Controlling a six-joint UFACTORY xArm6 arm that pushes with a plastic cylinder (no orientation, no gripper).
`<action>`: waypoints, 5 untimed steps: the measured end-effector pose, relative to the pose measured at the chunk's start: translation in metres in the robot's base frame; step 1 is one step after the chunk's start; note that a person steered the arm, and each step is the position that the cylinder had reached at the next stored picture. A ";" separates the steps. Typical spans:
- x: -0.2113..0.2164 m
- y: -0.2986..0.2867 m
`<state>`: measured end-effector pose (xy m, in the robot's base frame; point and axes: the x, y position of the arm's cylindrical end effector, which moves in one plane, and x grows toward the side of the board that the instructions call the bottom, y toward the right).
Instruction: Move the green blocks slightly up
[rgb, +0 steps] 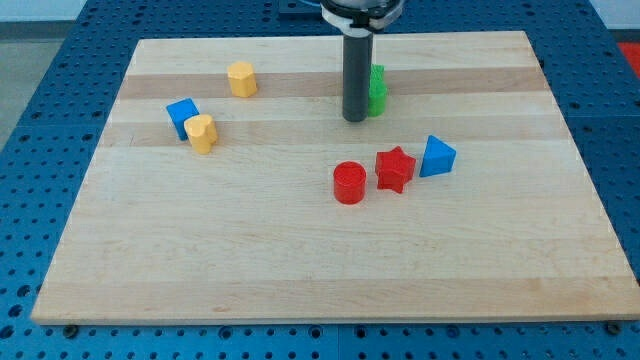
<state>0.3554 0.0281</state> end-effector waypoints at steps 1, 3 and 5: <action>-0.002 0.000; 0.022 0.013; 0.000 0.038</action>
<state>0.3558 0.0666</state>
